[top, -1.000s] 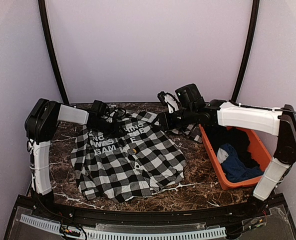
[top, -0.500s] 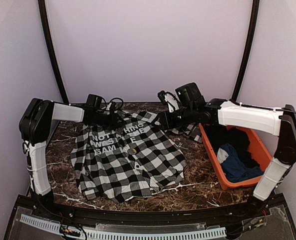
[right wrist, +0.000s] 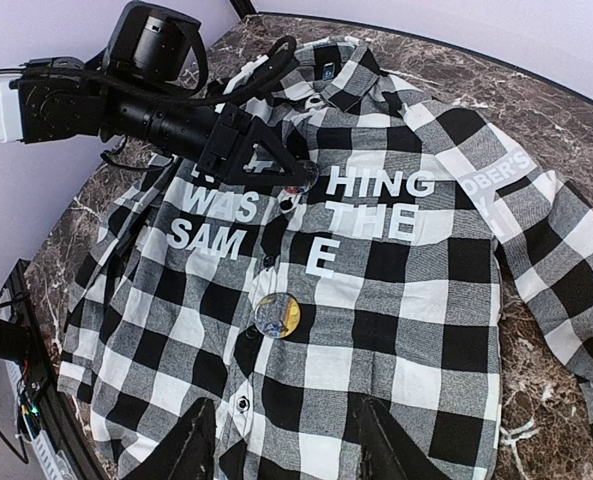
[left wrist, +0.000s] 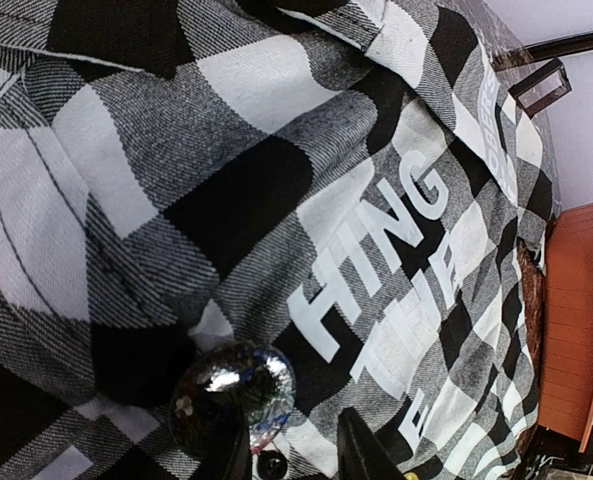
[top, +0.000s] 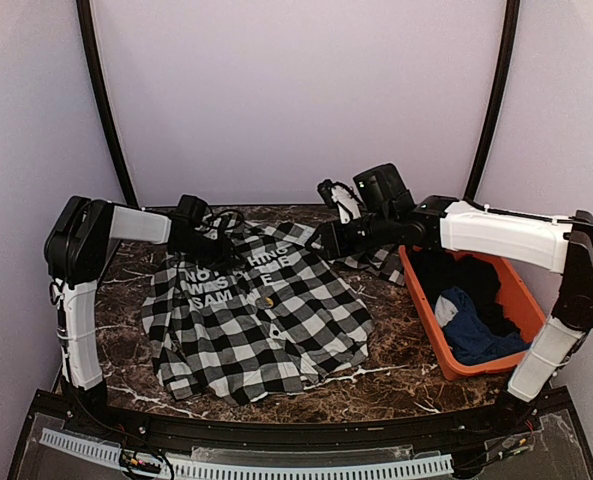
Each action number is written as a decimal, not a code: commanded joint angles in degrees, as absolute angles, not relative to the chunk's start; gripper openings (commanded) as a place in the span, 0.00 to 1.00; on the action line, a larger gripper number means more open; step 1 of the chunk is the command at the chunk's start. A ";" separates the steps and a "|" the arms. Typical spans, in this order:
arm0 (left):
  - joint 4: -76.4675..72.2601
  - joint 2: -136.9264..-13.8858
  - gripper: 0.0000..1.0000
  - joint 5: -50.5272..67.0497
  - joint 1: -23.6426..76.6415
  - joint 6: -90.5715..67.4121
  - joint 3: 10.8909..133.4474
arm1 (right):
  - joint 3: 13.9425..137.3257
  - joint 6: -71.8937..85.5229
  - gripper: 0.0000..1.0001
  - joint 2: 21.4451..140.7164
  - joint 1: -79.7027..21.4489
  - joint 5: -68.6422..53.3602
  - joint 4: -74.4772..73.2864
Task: Pin the brooch onto the clothing
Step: Reset both arms
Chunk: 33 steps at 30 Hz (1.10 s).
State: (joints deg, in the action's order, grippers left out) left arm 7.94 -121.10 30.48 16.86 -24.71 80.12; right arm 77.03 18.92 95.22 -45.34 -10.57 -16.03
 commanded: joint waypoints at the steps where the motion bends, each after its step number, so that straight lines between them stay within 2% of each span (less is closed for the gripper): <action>1: 12.85 -120.97 0.30 28.80 16.47 -23.04 81.30 | 78.78 18.58 0.47 94.00 -45.78 -10.57 -16.26; 4: 10.81 -119.11 0.33 29.78 16.44 -24.10 81.07 | 79.01 18.15 0.48 93.72 -46.21 -10.08 -17.37; 6: 10.72 -117.02 0.43 29.67 16.44 -24.74 81.24 | 79.02 17.57 0.52 92.88 -46.67 -9.44 -18.40; 7: 10.94 -116.08 0.47 29.37 16.44 -24.77 81.61 | 78.97 16.96 0.56 92.29 -47.02 -8.93 -19.07; 8: 11.90 -114.03 0.56 29.10 16.44 -24.74 81.76 | 78.87 16.26 0.63 91.68 -47.45 -8.17 -19.76; 9: 12.54 -112.87 0.61 28.30 16.44 -24.36 82.05 | 78.72 15.62 0.69 90.92 -47.87 -7.09 -20.71; 10: 14.19 -110.15 0.71 27.91 16.44 -23.96 82.11 | 78.49 14.87 0.89 90.12 -48.41 -6.06 -21.64; 11: 15.14 -108.65 0.75 26.82 16.48 -23.13 81.79 | 78.08 14.12 0.97 89.10 -48.88 -4.94 -22.43; 14: 19.29 -99.05 0.94 24.35 16.52 -19.91 79.12 | 75.96 12.86 0.99 85.52 -50.18 -2.43 -24.51; 15: 21.02 -94.64 0.96 22.77 16.54 -19.14 77.13 | 74.96 13.23 0.99 83.95 -50.36 -1.95 -24.88; 21: 31.01 -74.93 0.99 13.19 16.54 -15.22 65.99 | 65.93 16.36 0.98 71.64 -50.63 3.74 -24.28; 25: 35.80 -62.26 0.99 6.84 16.63 -12.05 58.63 | 59.35 16.42 0.99 59.08 -50.69 7.70 -19.65; 30: 34.60 -45.82 0.99 4.46 16.53 -8.13 47.79 | 53.25 13.09 0.99 46.52 -50.55 16.88 -18.04; 33: 32.33 -40.81 0.99 4.38 16.52 -7.40 44.17 | 50.76 11.21 0.99 41.09 -50.60 21.80 -18.09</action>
State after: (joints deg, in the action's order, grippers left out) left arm 32.64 -46.63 6.87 16.75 -10.57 47.77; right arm 54.00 14.00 45.32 -50.52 12.88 -20.14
